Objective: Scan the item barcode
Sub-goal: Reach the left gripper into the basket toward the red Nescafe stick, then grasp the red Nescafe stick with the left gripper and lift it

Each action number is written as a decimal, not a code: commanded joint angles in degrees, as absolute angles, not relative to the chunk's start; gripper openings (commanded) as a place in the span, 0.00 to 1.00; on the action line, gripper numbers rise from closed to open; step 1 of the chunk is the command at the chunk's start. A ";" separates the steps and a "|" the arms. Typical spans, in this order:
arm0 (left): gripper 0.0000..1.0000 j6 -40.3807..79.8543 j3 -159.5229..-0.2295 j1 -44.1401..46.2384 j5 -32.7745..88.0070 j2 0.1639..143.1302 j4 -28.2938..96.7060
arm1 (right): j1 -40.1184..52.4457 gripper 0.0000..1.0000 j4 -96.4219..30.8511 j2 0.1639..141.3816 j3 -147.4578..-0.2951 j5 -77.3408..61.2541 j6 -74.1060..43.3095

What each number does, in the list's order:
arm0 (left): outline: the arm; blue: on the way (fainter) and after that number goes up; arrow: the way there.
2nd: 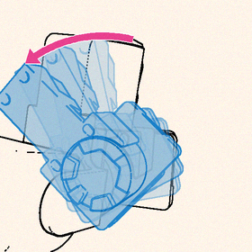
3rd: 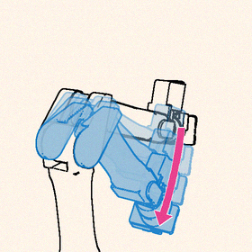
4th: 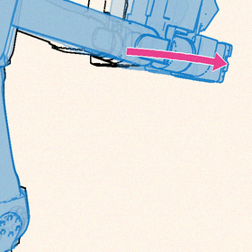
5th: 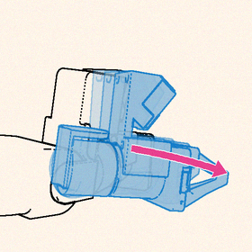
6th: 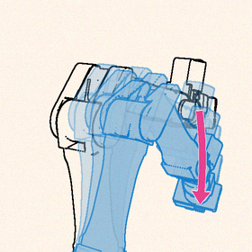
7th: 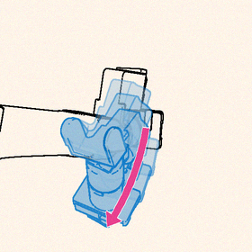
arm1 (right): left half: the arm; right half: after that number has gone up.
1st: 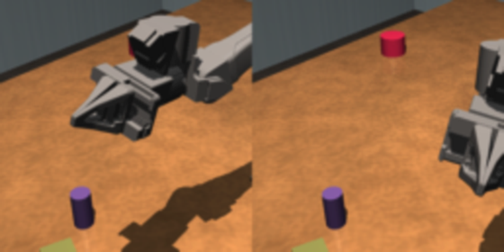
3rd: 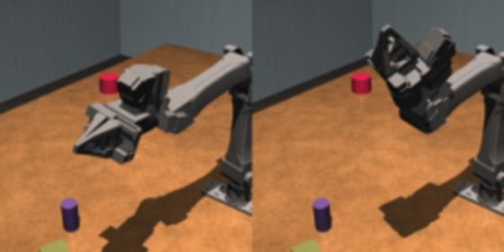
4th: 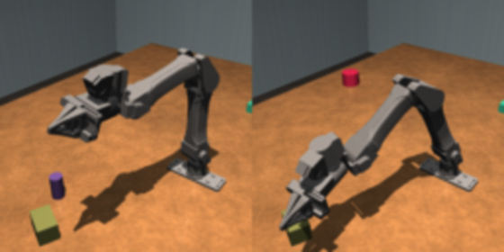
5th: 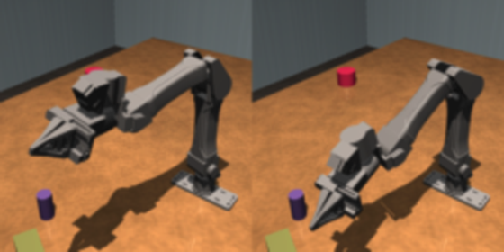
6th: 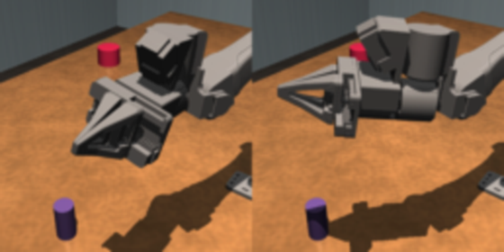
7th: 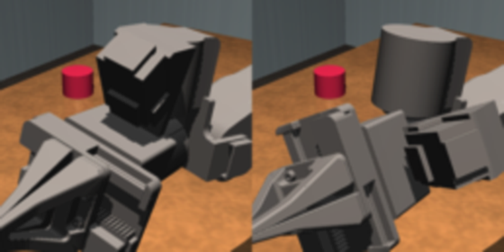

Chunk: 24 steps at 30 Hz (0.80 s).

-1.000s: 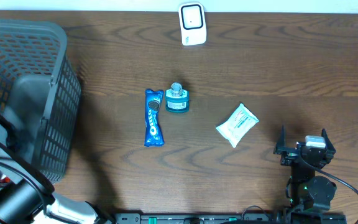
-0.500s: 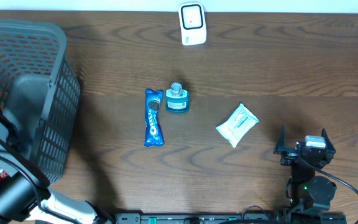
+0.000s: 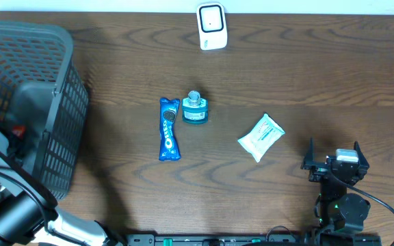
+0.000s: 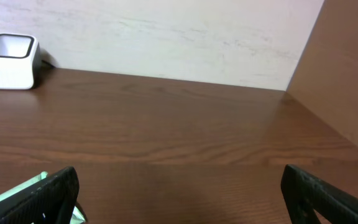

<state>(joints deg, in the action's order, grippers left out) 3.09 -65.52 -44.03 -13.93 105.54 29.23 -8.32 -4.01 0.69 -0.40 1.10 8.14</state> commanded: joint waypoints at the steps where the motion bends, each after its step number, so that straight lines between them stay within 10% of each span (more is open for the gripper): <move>1: 0.13 1.02 -63.11 -39.99 -2.11 109.30 29.34 | -7.81 0.99 -4.14 0.38 -0.32 1.39 7.75; 6: 0.14 1.06 -63.13 -36.03 -2.15 109.27 28.60 | -7.84 0.99 -4.14 0.38 -0.32 1.39 7.75; 11: 0.97 1.15 -63.64 -35.00 -2.13 108.07 28.45 | -7.81 0.99 -4.14 0.38 -0.32 1.39 7.75; 24: 0.98 -6.76 -63.72 -35.00 -2.39 96.40 29.39 | -7.81 0.99 -4.14 0.38 -0.32 1.39 7.77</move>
